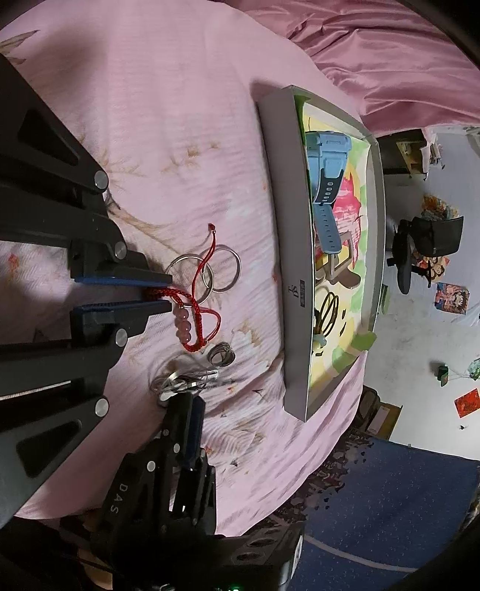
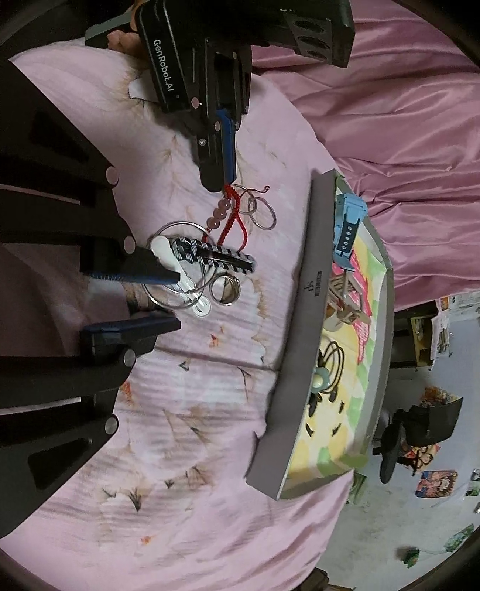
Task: Organize jewelry
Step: 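Grasp the red-cord keychain with the left tool while the right tool grasps the silver rings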
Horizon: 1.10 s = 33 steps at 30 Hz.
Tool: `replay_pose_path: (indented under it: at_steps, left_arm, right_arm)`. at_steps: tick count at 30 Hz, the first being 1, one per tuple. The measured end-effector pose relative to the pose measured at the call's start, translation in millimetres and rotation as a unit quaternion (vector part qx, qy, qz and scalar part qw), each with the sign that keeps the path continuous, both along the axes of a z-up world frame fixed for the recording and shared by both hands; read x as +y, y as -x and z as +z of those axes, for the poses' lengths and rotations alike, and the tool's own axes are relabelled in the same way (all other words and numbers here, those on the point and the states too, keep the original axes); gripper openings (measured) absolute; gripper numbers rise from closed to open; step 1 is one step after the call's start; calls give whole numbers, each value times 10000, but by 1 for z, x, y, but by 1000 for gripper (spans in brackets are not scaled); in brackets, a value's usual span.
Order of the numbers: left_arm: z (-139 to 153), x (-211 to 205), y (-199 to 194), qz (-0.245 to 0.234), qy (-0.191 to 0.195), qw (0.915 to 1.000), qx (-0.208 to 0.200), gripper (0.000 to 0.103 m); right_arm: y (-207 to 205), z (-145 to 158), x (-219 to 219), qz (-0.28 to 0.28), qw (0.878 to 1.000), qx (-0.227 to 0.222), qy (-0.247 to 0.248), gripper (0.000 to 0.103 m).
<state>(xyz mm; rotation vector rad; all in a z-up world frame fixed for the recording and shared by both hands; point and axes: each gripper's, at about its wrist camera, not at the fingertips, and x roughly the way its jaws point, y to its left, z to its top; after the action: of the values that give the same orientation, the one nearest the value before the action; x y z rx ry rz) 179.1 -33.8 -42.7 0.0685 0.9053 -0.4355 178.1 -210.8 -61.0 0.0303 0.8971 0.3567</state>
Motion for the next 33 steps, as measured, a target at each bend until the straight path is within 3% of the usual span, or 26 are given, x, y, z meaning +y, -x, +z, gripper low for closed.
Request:
replay_pose_path:
  at_steps: [5,13,23,33]
  left_arm:
    - [6,5,3,128,69,9998,-146,7]
    - [20,16,7,317,331,9981,-411,6]
    - [26,20,10,449,423,9966,-541,6]
    - [40,27,15,486,684,9932,-813,6]
  right_arm:
    - [-1,-3,1,13,10000,66,-59,3]
    - [7,8,0,23,9995,-301,-103,3]
    - [18,20,8,415,9967,-617,-324,3]
    - [26,34,3,366,9923,-1056,-532,3]
